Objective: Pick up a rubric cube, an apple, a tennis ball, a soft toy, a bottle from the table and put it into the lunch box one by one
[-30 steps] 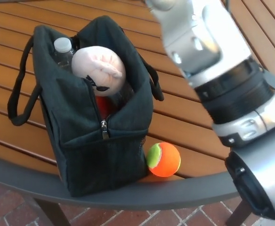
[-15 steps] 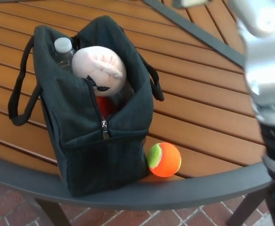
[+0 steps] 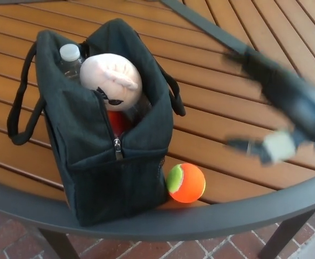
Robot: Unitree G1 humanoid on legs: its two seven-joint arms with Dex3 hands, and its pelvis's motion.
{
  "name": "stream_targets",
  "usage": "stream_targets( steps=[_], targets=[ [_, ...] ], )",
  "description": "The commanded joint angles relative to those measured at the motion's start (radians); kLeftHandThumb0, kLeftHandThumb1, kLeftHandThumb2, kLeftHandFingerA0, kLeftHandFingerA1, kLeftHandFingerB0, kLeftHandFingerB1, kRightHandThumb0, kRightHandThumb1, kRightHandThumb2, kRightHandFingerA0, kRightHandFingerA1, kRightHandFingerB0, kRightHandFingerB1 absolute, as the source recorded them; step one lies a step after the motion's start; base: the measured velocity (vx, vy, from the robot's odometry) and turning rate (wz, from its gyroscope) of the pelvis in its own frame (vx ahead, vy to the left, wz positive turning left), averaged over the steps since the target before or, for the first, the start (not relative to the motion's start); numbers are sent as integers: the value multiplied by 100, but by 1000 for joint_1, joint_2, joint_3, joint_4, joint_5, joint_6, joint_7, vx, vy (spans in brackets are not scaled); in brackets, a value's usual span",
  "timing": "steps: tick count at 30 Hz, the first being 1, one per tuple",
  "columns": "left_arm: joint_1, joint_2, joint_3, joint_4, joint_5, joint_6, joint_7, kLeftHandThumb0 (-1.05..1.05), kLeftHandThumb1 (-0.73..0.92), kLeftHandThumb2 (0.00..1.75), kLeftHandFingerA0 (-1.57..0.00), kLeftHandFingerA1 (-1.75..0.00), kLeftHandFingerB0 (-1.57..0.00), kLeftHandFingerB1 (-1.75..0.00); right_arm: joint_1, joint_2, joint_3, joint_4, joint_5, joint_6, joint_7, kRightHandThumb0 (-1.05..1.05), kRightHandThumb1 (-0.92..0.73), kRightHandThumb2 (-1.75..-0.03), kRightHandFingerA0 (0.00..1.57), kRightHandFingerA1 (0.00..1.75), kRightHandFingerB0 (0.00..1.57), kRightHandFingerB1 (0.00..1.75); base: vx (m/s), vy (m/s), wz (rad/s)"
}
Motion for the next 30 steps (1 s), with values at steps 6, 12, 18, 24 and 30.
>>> stream_targets(
  steps=[6,12,18,24,30],
  targets=[
    [8,18,9,-6,-4,-75,-13,6,55,106,-106,-116,-97,-102,16,63,88,141,77,65,-21,-60,-61,-59,39,64,44,44,0,0,0],
    [7,19,7,5,-3,-76,-19,5,54,109,-110,-118,-96,-102,-13,106,86,228,88,53,-73,-55,-63,-59,45,66,42,43,0,0,0],
    [7,20,-1,11,10,-73,-1,3,56,102,-109,-115,-96,-101,-64,143,78,333,104,17,-133,-53,-48,-88,50,74,37,53,0,0,0],
    [13,25,-16,20,26,-83,15,4,52,105,-108,-111,-96,-98,-140,174,53,438,112,-2,-215,-55,-49,-87,49,70,42,54,0,0,0],
    [4,22,-11,16,19,-72,15,2,59,93,-106,-115,-95,-98,-144,200,84,480,108,-33,-274,-50,-61,-58,46,70,51,47,0,0,0]
  ],
)
